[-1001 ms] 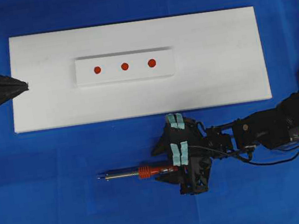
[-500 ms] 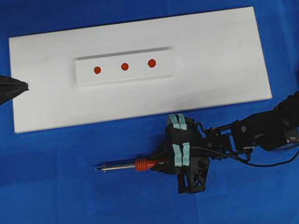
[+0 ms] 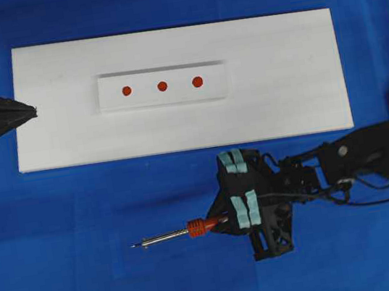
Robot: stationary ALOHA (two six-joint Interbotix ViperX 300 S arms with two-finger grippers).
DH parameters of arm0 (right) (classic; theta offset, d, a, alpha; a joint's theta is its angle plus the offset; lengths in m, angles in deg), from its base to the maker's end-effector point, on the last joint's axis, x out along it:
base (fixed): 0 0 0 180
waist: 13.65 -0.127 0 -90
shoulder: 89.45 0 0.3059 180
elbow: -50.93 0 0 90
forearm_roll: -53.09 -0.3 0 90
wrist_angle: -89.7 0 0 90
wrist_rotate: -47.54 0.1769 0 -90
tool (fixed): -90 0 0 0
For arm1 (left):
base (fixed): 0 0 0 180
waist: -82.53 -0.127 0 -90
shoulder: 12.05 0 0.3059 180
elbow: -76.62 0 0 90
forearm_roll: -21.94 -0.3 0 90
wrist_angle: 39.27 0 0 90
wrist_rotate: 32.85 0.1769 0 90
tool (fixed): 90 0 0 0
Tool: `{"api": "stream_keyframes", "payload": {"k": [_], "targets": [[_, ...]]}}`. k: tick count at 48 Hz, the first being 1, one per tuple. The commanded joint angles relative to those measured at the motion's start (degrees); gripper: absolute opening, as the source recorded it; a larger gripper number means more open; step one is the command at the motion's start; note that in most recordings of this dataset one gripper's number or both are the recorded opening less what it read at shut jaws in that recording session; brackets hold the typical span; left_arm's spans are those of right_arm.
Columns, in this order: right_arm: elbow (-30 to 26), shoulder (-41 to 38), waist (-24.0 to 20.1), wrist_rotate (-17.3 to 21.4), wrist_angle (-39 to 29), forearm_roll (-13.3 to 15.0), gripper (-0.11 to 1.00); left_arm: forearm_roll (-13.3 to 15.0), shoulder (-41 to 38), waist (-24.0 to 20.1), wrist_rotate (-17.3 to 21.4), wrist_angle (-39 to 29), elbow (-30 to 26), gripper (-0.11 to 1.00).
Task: Touch the tip of the soldering iron to the mark.
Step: 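Lift the soldering iron tip-down and carry it over the dotted strip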
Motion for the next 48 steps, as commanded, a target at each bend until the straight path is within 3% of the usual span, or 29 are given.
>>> {"api": "stream_keyframes", "payload": {"k": [1,15,30,48], "targets": [[-2.4,4.2,0.6,-0.9,-4.0,0.7,0.06,0.0,-0.2,-0.1,0.0,0.4,-0.6,0.02],[-7.2,8.3,2.2,-1.0,-15.1,5.4,0.06,0.0,-0.3,-0.1,-0.1,0.4,-0.6,0.02],[-7.6,8.2,3.1,-1.0,-16.5,6.2,0.06,0.0,-0.3,-0.1,-0.1,0.4,-0.6,0.02],[-7.4,9.8,12.5,-1.4,-21.5,12.6,0.06,0.0,-0.3,0.0,-0.1,0.3,-0.6,0.02]]}}
